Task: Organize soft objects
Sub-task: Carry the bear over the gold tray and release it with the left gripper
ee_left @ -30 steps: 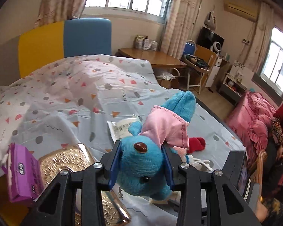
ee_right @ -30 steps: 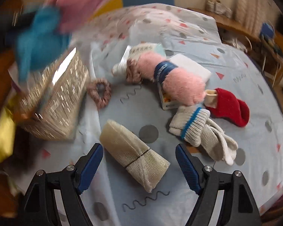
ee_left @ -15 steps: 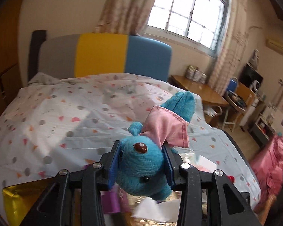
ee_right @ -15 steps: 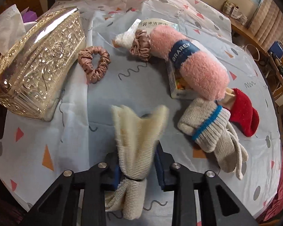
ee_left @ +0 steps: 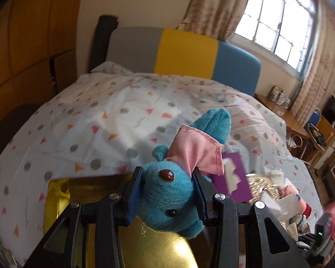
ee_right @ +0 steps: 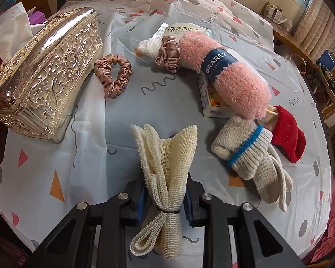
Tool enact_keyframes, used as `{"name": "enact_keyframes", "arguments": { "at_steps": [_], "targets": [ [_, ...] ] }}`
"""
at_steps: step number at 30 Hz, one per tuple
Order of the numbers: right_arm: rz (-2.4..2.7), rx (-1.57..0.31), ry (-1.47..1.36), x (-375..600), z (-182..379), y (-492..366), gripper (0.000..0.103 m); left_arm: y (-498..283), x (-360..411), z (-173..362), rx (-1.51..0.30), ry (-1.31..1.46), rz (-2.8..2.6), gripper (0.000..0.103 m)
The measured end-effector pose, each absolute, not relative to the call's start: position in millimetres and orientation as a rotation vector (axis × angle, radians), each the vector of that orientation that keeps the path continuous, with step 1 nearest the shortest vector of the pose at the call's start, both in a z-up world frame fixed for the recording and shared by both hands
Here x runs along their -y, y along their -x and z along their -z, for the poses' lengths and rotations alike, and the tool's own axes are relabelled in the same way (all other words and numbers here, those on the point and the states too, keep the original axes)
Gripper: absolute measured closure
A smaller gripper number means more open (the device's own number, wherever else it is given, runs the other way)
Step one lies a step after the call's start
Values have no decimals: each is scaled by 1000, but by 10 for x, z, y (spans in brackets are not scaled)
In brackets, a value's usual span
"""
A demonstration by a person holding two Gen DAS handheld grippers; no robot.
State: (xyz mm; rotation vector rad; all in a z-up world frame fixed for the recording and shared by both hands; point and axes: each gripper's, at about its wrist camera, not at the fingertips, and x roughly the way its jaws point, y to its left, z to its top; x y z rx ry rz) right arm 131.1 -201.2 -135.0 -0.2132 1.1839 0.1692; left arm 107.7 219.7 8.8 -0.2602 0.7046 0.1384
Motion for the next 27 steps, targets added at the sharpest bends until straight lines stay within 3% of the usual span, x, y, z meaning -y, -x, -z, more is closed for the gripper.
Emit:
{"name": "enact_keyframes", "arguments": {
  "at_steps": [11, 17, 19, 27],
  "targets": [
    [-173, -1181, 230, 2031, 1339, -1245, 80, -852, -2402, 774, -860, 328, -302, 59],
    [-173, -1178, 237, 2014, 1335, -1227, 82, -972, -2418, 901, -880, 335, -353, 54],
    [-175, -1175, 245, 1998, 1335, -1221, 84, -997, -2422, 913, -885, 328, -371, 43],
    [-176, -1170, 256, 1986, 1324, -1202, 84, -849, -2357, 887, -853, 302, -378, 42]
  ]
}}
